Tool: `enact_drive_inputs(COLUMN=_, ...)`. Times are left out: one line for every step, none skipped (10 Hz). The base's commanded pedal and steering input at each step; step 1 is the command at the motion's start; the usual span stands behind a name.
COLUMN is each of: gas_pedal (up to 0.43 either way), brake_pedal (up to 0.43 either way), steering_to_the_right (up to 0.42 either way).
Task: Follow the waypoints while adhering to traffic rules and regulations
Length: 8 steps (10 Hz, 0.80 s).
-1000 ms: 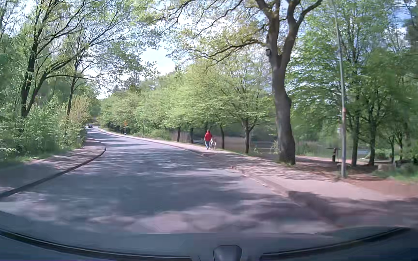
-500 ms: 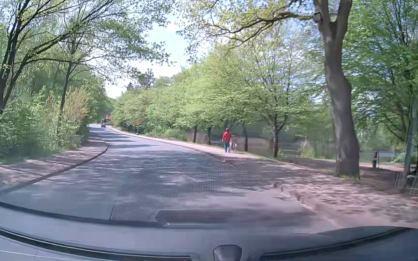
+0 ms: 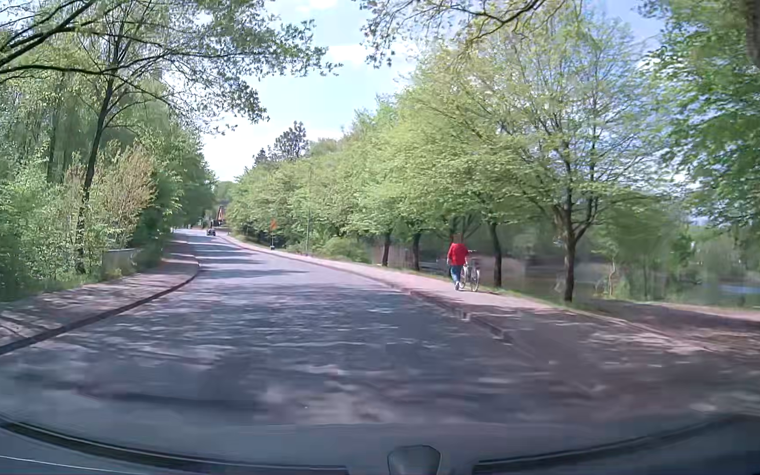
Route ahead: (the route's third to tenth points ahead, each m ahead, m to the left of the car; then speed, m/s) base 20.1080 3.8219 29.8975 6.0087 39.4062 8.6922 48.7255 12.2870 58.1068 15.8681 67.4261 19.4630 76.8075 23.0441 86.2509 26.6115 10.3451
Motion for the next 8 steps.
enact_drive_inputs(gas_pedal=0.059, brake_pedal=0.0, steering_to_the_right=-0.053)
enact_drive_inputs(gas_pedal=0.059, brake_pedal=0.0, steering_to_the_right=-0.051)
enact_drive_inputs(gas_pedal=0.059, brake_pedal=0.0, steering_to_the_right=-0.05)
enact_drive_inputs(gas_pedal=0.059, brake_pedal=0.0, steering_to_the_right=-0.05)
enact_drive_inputs(gas_pedal=0.059, brake_pedal=0.0, steering_to_the_right=-0.048)
enact_drive_inputs(gas_pedal=0.059, brake_pedal=0.0, steering_to_the_right=-0.048)
enact_drive_inputs(gas_pedal=0.059, brake_pedal=0.0, steering_to_the_right=-0.048)
enact_drive_inputs(gas_pedal=0.059, brake_pedal=0.0, steering_to_the_right=-0.049)
